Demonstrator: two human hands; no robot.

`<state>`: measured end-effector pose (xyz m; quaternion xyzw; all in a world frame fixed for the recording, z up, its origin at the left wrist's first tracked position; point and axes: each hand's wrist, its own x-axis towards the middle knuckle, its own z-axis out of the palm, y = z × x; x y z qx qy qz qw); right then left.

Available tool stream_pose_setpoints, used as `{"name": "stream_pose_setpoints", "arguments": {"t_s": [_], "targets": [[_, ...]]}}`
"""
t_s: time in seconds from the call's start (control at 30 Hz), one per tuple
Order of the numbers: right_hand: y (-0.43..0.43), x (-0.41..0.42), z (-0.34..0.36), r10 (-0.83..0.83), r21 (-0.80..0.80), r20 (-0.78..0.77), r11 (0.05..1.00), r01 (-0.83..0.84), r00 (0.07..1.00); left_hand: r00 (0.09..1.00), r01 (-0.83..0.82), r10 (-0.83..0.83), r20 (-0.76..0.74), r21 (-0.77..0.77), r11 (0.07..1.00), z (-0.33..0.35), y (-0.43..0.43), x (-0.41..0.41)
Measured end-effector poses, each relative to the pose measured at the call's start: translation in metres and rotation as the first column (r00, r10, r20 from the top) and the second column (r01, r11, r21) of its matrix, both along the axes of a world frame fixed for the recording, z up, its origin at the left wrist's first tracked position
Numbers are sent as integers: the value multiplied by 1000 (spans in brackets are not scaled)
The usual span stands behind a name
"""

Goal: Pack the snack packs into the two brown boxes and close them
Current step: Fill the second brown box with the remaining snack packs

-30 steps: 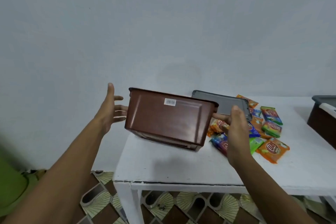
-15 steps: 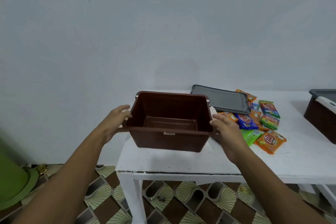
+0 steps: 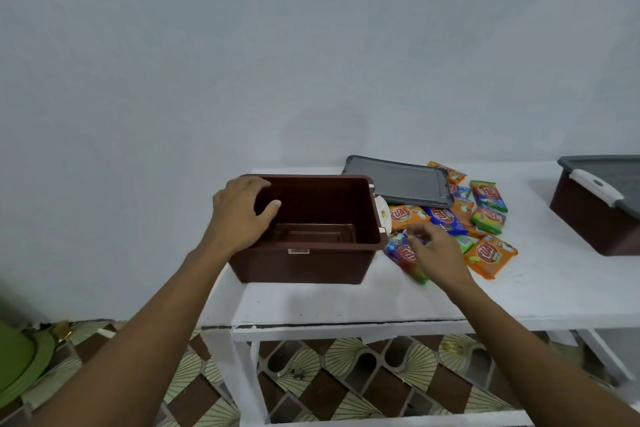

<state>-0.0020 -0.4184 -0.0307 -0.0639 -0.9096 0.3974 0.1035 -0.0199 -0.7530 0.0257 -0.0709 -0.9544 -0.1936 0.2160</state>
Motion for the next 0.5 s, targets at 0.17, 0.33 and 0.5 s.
{"name": "stream_pose_setpoints", "arguments": {"t_s": [0.17, 0.33, 0.5], "targets": [[63, 4, -25, -10, 439, 119, 898, -43, 993, 956, 293, -293, 16, -101, 951, 7, 70, -9], [134, 18, -35, -21, 584, 286, 797, -157, 958, 880, 464, -474, 22, -249, 850, 9, 168, -30], [168, 21, -32, 105, 608, 276, 751, -258, 955, 858, 512, -476, 194, -396, 762, -3, 259, -45]]}}
